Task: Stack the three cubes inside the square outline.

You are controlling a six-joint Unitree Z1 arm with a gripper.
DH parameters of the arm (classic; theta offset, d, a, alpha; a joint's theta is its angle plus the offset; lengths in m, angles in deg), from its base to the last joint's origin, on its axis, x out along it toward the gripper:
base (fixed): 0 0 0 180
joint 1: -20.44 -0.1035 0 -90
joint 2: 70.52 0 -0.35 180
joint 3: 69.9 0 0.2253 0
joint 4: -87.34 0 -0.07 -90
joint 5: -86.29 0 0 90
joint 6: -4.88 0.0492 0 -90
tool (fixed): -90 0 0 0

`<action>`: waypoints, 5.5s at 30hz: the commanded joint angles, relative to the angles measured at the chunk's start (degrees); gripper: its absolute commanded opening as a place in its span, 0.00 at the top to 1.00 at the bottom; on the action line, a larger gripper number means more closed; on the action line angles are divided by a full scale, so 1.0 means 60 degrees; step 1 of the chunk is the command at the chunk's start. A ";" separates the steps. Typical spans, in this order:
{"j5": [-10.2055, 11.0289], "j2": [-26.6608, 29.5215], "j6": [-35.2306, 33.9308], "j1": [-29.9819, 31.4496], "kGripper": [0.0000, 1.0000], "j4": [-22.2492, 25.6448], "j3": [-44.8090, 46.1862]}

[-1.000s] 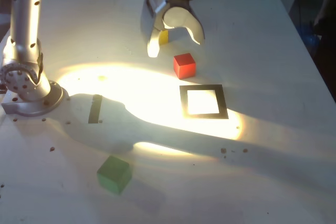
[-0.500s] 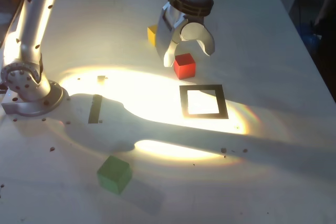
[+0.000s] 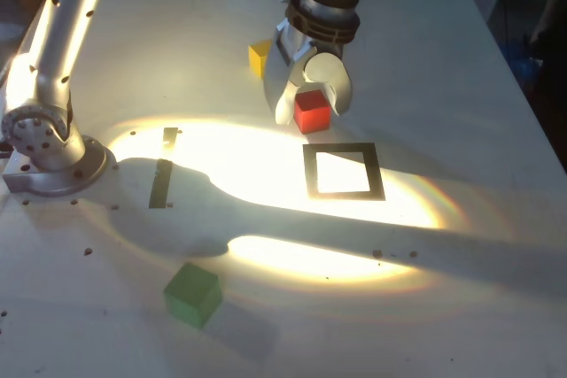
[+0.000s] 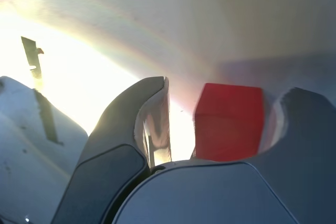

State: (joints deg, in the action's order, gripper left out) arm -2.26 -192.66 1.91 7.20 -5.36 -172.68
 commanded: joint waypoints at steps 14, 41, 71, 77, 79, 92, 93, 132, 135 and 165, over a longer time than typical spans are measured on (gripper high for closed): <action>0.0049 0.0104 0.0251 0.0091 0.70 -0.0084 -0.0214; -0.0073 -0.0154 -0.0262 0.2748 0.72 0.0389 -0.1069; 0.0204 0.1097 0.0298 0.1596 0.02 0.1336 -0.1225; 0.0415 0.1556 0.1219 -0.0743 0.01 0.1830 -0.1441; 0.0547 0.1550 0.1505 -0.1423 0.01 0.1943 -0.1532; 0.1157 0.0547 0.3133 -0.3514 0.01 0.2029 -0.1535; 0.1146 0.0442 0.3264 -0.3584 0.01 0.2000 -0.1538; 0.1168 -0.0521 0.3673 -0.3783 0.68 0.0256 -0.0709; 0.1141 -0.0548 0.3745 -0.3785 0.70 0.0320 -0.0772; 0.0211 0.1036 0.0928 0.2044 0.83 0.2058 -0.2297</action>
State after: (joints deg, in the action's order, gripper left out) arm -0.71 -186.14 8.75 16.56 6.85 -186.13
